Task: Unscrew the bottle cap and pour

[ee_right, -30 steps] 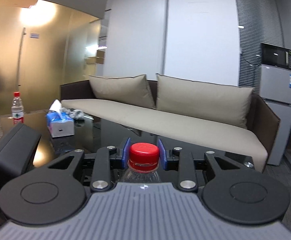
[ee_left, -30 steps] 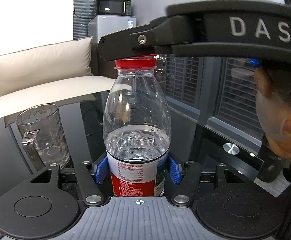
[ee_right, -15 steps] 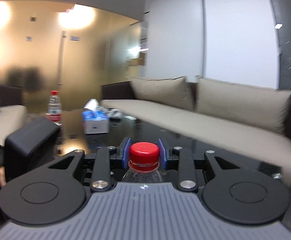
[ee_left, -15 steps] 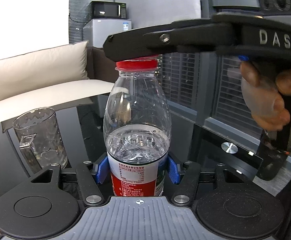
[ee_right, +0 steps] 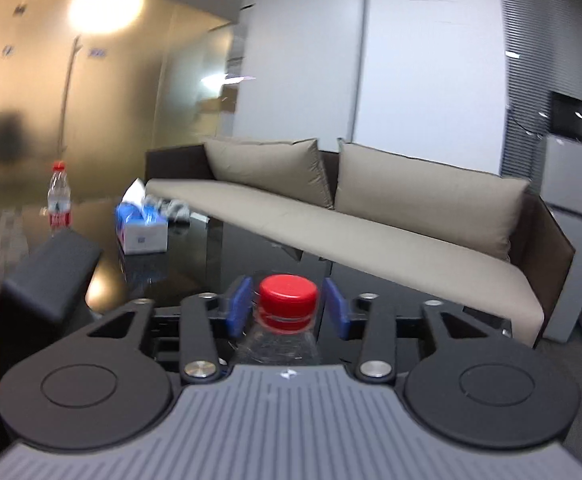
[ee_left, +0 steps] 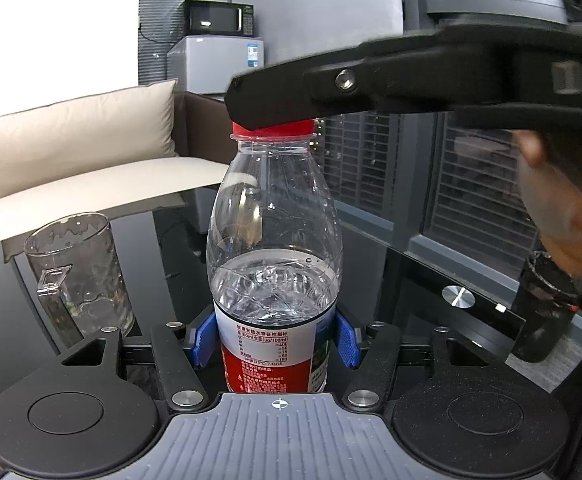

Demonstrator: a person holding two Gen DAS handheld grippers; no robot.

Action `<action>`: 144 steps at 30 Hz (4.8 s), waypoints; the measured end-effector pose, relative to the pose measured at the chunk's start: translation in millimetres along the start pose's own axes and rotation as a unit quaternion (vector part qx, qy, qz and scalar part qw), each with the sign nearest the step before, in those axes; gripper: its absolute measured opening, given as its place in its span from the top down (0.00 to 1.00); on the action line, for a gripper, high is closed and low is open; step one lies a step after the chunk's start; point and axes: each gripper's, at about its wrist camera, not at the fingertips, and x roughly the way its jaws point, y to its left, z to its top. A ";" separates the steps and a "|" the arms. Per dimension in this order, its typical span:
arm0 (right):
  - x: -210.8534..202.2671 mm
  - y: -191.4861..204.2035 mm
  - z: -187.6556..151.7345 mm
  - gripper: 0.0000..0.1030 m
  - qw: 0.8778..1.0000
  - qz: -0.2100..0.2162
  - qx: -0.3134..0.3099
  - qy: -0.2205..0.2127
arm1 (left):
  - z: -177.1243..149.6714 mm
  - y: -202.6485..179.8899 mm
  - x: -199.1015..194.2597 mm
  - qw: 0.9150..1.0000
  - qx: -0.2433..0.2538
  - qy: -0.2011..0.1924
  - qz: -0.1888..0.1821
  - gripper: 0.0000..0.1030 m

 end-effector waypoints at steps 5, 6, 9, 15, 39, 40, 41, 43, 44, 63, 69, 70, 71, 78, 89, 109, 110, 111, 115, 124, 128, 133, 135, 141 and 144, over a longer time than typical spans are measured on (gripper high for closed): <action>4.6 2.7 1.3 0.49 0.999 -0.043 0.025 -0.008 | 0.2 -0.9 -0.1 1.000 0.002 0.000 0.001 0.47; 6.5 3.4 1.7 0.49 0.999 -0.043 0.027 -0.006 | 0.1 -0.8 0.1 1.000 0.002 0.000 0.001 0.47; 7.6 6.1 2.7 0.49 0.999 -0.041 0.028 -0.007 | 0.2 -0.8 0.6 1.000 0.001 0.001 0.000 0.47; 19.9 18.4 1.5 0.67 0.998 -0.059 0.012 0.002 | 0.6 -0.2 0.1 1.000 0.002 0.002 -0.001 0.47; 23.6 -43.5 6.0 0.64 0.989 0.143 -0.025 0.011 | 1.9 3.9 -5.5 1.000 0.001 0.001 -0.002 0.46; 22.1 -41.5 6.3 0.61 0.991 0.134 -0.024 0.009 | 2.0 4.1 -5.7 1.000 0.001 0.002 -0.002 0.46; 19.5 -37.7 5.6 0.50 0.993 0.115 -0.020 0.006 | 2.4 4.5 -5.7 1.000 0.000 0.002 -0.002 0.46; 14.4 -27.5 2.4 0.34 0.997 0.071 -0.012 0.000 | 2.9 4.8 -5.8 1.000 0.000 0.003 -0.002 0.46; 11.8 -21.5 0.2 0.33 0.998 0.059 -0.010 -0.006 | 2.9 4.4 -5.4 1.000 0.000 0.003 -0.001 0.46; 25.1 23.4 -2.5 0.66 0.997 -0.066 0.044 -0.015 | 6.8 -3.9 -1.5 1.000 -0.001 0.004 -0.001 0.46; 28.0 26.5 -4.1 0.68 0.997 -0.071 0.026 -0.015 | 2.3 -0.3 -2.4 1.000 -0.005 0.003 0.000 0.46; 27.9 25.5 -4.6 0.68 0.997 -0.068 0.026 -0.017 | 2.2 -0.1 -2.5 1.000 -0.005 0.003 0.000 0.46; 27.7 24.5 -4.9 0.68 0.997 -0.064 0.025 -0.018 | 2.1 0.2 -2.8 1.000 -0.005 0.003 0.000 0.46; 23.3 -3.4 -11.4 0.69 0.999 0.031 -0.009 -0.034 | 1.8 1.4 -4.8 1.000 -0.005 0.003 0.000 0.46; 28.2 -41.1 14.5 0.56 0.990 0.141 -0.027 0.012 | 1.2 0.9 -3.8 1.000 -0.004 0.002 0.000 0.46; 21.6 7.8 1.0 0.55 0.999 -0.009 0.050 -0.013 | 2.4 -0.6 -1.2 1.000 -0.004 0.003 0.001 0.46; 22.7 8.4 1.0 0.57 0.999 -0.010 0.049 -0.013 | 2.4 -0.6 -1.2 1.000 -0.004 0.003 0.000 0.46; 23.8 9.1 1.0 0.63 0.999 -0.011 0.049 -0.013 | 2.4 -0.5 -1.3 1.000 -0.004 0.003 0.000 0.46; 21.8 7.0 1.1 0.68 0.999 -0.014 0.044 -0.013 | 2.5 0.1 -1.5 1.000 -0.004 0.003 0.000 0.46; 22.6 5.7 0.9 0.68 1.000 -0.004 0.020 -0.009 | 4.4 1.8 -2.0 1.000 -0.003 0.003 0.000 0.46; 23.5 -7.6 3.8 0.69 0.999 0.041 0.000 0.001 | 4.4 1.2 -2.6 1.000 -0.003 0.003 0.000 0.46; 29.8 -39.0 10.8 0.69 0.989 0.145 -0.020 0.020 | 3.1 1.3 -8.5 1.000 0.002 0.001 0.000 0.46; 35.7 -51.6 19.4 0.68 0.982 0.181 -0.029 0.043 | 3.1 0.5 -7.8 1.000 0.003 0.001 0.000 0.46; 22.1 -43.5 30.2 0.54 0.986 0.160 -0.023 0.026 | 3.2 1.2 -7.2 1.000 -0.001 0.002 -0.001 0.46; 14.2 -37.2 25.9 0.53 0.988 0.151 -0.005 0.016 | 3.2 1.0 -6.7 1.000 -0.001 0.002 -0.001 0.46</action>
